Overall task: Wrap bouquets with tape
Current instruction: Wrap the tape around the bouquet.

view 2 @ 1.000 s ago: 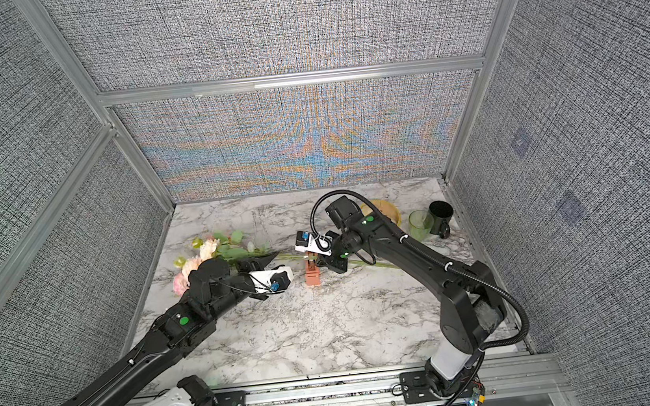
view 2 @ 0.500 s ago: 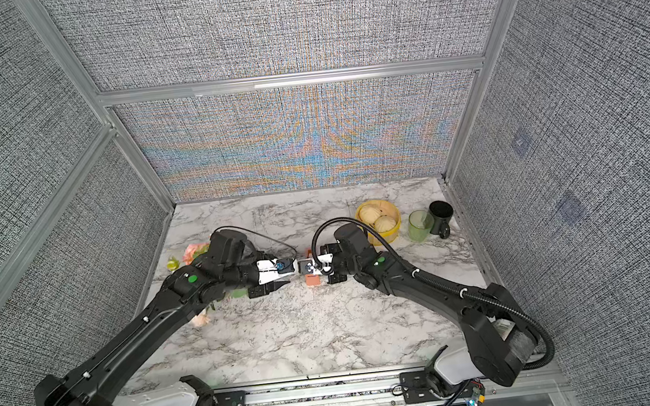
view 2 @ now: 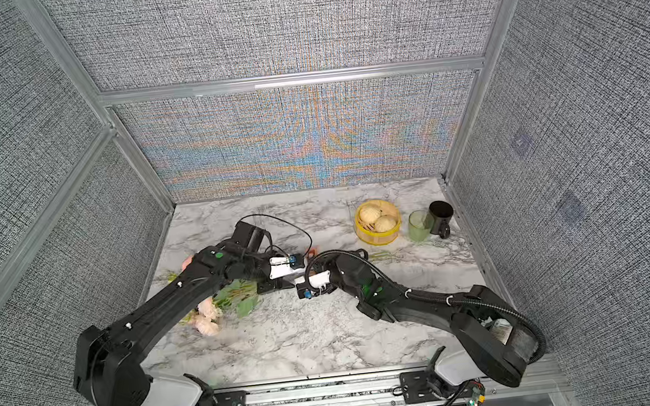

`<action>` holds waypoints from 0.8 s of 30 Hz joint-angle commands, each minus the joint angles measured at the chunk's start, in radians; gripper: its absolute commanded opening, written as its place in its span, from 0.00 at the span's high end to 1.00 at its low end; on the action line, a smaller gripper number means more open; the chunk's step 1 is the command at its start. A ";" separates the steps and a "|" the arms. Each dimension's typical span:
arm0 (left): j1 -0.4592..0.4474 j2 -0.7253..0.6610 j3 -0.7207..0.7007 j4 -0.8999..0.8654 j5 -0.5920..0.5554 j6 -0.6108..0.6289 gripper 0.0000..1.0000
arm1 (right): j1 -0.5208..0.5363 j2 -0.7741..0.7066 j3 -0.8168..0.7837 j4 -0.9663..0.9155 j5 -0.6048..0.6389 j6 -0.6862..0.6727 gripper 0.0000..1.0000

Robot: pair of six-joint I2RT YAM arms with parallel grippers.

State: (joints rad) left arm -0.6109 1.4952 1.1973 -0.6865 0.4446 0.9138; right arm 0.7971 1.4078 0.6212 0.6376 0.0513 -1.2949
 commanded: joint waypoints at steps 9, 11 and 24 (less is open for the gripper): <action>0.003 0.162 0.188 -0.218 -0.001 0.012 0.86 | 0.025 0.035 -0.110 0.419 0.112 -0.187 1.00; 0.003 0.171 0.201 -0.232 0.004 0.018 1.00 | 0.030 0.036 -0.108 0.383 0.123 -0.215 1.00; -0.006 0.043 0.048 0.148 -0.054 0.123 1.00 | -0.006 -0.457 0.218 -1.097 -0.342 0.721 0.15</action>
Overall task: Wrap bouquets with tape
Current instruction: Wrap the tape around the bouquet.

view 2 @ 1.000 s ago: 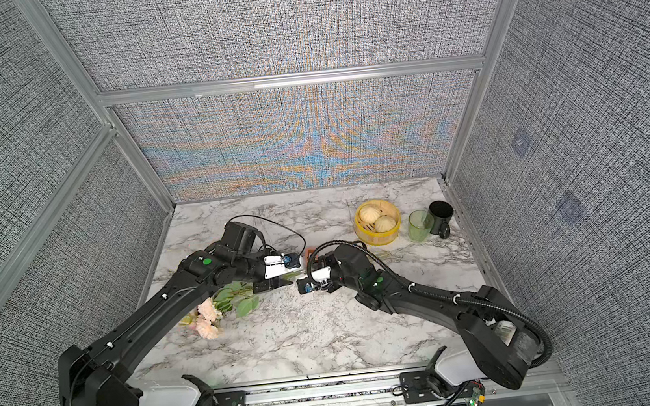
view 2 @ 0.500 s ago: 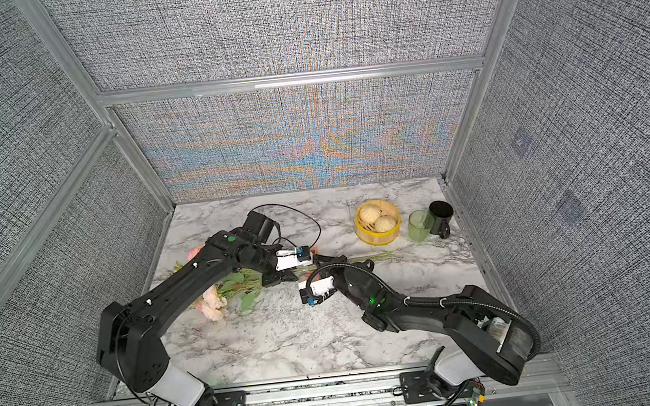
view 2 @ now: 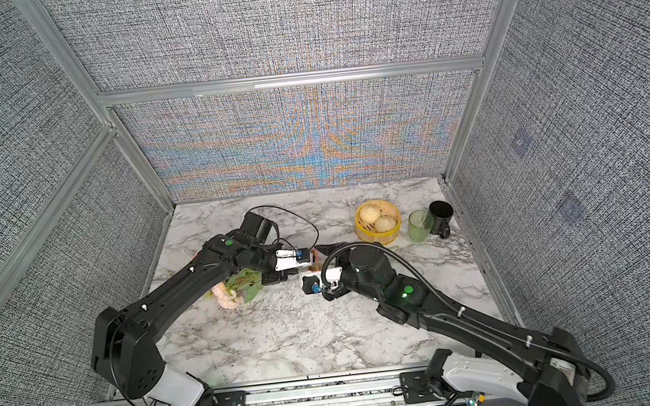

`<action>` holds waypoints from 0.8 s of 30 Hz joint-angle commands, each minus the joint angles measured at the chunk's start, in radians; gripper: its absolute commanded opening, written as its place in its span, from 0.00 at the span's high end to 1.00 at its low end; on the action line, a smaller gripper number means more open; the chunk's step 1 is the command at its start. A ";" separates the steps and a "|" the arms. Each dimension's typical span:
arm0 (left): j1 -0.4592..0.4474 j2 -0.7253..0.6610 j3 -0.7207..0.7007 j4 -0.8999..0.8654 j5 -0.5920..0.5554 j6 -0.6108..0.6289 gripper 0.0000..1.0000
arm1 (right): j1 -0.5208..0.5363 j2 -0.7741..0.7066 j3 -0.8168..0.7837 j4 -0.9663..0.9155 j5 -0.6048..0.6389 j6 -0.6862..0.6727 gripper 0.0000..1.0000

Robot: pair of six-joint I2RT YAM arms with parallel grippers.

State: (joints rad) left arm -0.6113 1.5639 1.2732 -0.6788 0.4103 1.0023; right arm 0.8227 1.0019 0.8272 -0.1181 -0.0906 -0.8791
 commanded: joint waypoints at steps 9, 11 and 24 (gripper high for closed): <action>-0.107 -0.183 -0.325 0.598 -0.332 0.195 1.00 | -0.475 0.112 0.319 -0.378 -0.595 0.969 0.15; -0.118 -0.215 -0.404 0.752 -0.371 0.226 1.00 | -0.496 0.249 0.454 -0.523 -0.663 0.963 0.14; -0.161 -0.198 -0.610 1.213 -0.487 0.349 1.00 | -0.360 0.636 0.615 -0.856 -0.818 0.498 0.12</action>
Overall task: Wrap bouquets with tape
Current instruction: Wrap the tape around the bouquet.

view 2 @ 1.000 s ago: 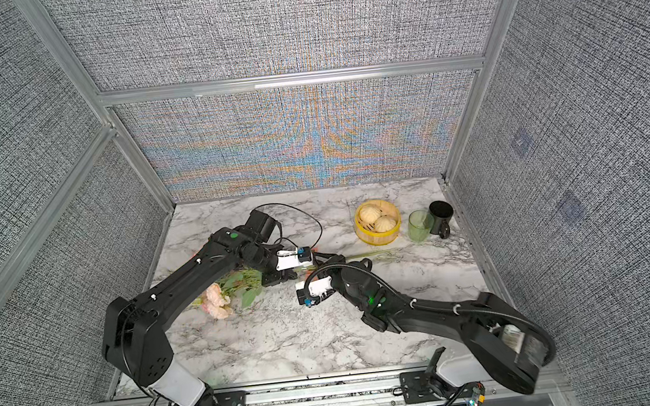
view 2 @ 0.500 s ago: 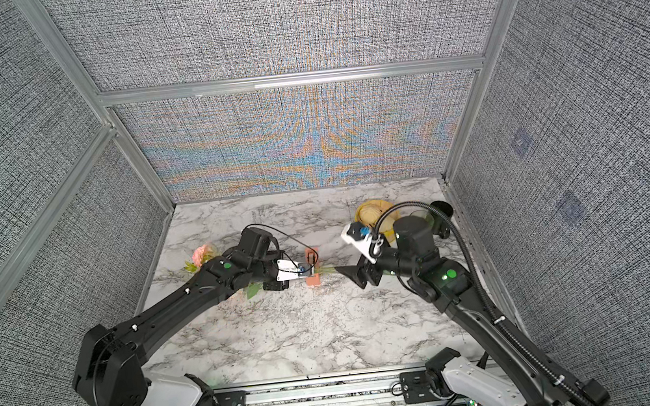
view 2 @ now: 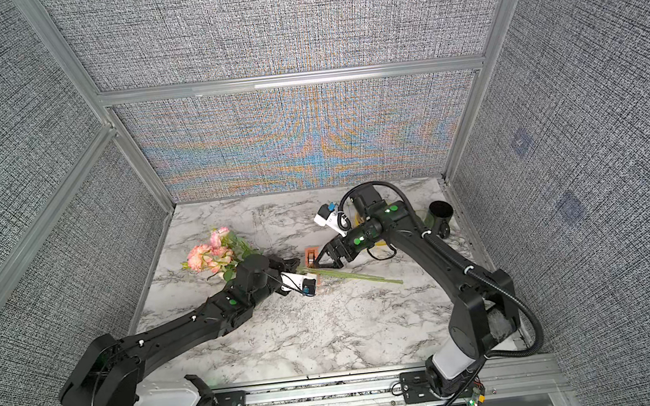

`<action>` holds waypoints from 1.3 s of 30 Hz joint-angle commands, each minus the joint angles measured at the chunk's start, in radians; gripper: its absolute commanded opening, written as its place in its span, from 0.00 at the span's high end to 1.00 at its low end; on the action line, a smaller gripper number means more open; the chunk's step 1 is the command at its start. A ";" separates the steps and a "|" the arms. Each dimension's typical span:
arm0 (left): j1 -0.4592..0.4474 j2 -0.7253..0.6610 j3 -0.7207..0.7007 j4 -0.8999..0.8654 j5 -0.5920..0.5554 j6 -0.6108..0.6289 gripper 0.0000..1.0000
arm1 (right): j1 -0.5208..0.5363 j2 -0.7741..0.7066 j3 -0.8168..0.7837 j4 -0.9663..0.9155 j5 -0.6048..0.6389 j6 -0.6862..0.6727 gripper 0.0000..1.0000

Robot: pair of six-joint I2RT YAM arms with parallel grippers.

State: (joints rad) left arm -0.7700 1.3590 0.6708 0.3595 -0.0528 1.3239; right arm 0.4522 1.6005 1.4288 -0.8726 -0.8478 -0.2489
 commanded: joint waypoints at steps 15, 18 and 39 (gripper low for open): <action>-0.003 -0.048 -0.010 0.078 0.017 0.013 1.00 | -0.038 0.191 0.083 -0.196 -0.128 -0.195 0.28; -0.003 -0.066 0.022 -0.065 -0.007 0.009 1.00 | -0.047 0.161 0.094 -0.211 -0.127 -0.204 0.29; -0.002 -0.079 0.069 -0.157 0.028 -0.126 1.00 | -0.019 0.170 0.103 -0.124 0.110 -0.294 0.67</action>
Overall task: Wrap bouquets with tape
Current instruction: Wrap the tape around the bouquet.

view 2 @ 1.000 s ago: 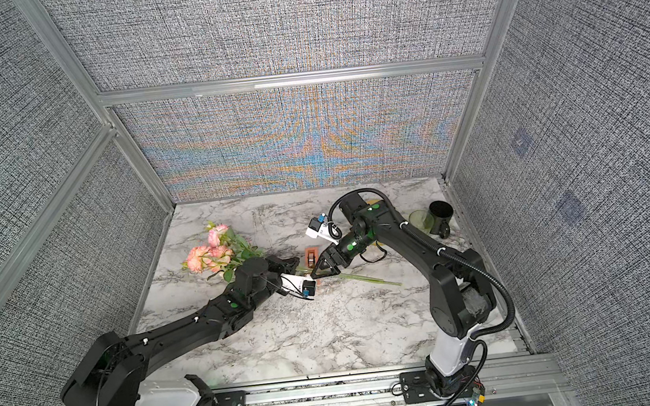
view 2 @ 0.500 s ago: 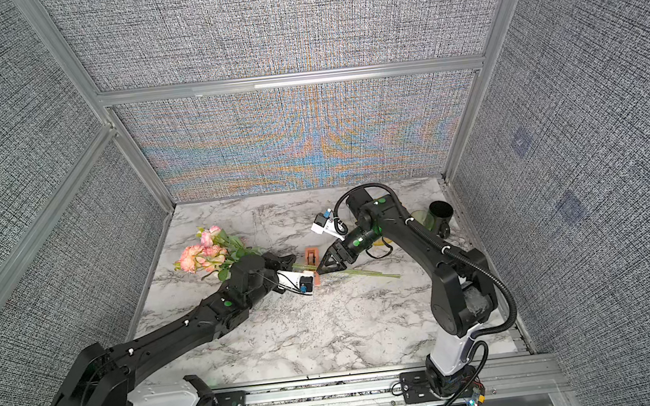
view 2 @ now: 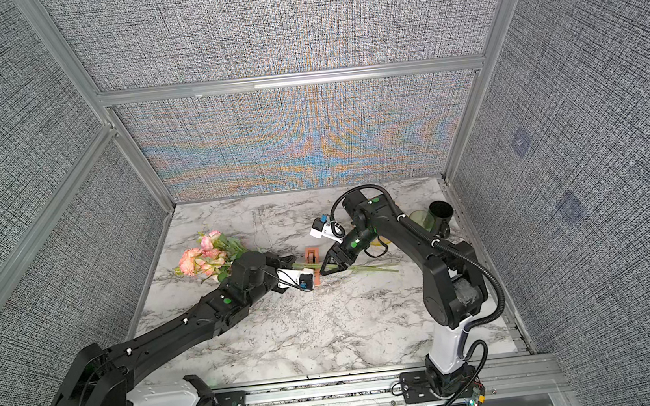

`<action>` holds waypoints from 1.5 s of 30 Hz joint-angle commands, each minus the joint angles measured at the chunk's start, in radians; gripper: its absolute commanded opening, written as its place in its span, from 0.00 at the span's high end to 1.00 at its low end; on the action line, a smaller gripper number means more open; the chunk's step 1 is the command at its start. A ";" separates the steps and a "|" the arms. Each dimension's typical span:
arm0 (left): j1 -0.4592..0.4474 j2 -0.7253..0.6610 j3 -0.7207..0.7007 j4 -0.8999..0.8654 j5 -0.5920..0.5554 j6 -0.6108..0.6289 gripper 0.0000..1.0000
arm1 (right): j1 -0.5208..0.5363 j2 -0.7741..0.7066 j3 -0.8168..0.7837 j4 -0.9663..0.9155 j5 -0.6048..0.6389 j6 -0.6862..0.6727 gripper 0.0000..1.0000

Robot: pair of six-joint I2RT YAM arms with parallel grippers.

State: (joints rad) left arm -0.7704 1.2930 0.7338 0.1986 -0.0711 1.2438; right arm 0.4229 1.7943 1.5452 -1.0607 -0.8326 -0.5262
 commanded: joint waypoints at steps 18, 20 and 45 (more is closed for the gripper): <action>0.038 -0.312 -0.004 -0.157 0.132 -0.371 0.62 | 0.090 -0.257 -0.281 0.540 0.318 -0.158 1.00; 0.046 -0.322 -0.009 -0.160 0.138 -0.383 0.61 | 0.093 -0.277 -0.309 0.586 0.329 -0.158 1.00; 0.167 0.015 0.430 -0.786 0.544 -0.399 0.44 | 0.281 -0.515 -0.892 1.595 0.761 -0.605 1.00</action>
State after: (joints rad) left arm -0.6060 1.2800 1.1446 -0.4950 0.4217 0.8192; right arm 0.6922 1.2850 0.6811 0.2707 -0.1192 -1.0405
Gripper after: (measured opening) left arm 0.561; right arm 0.069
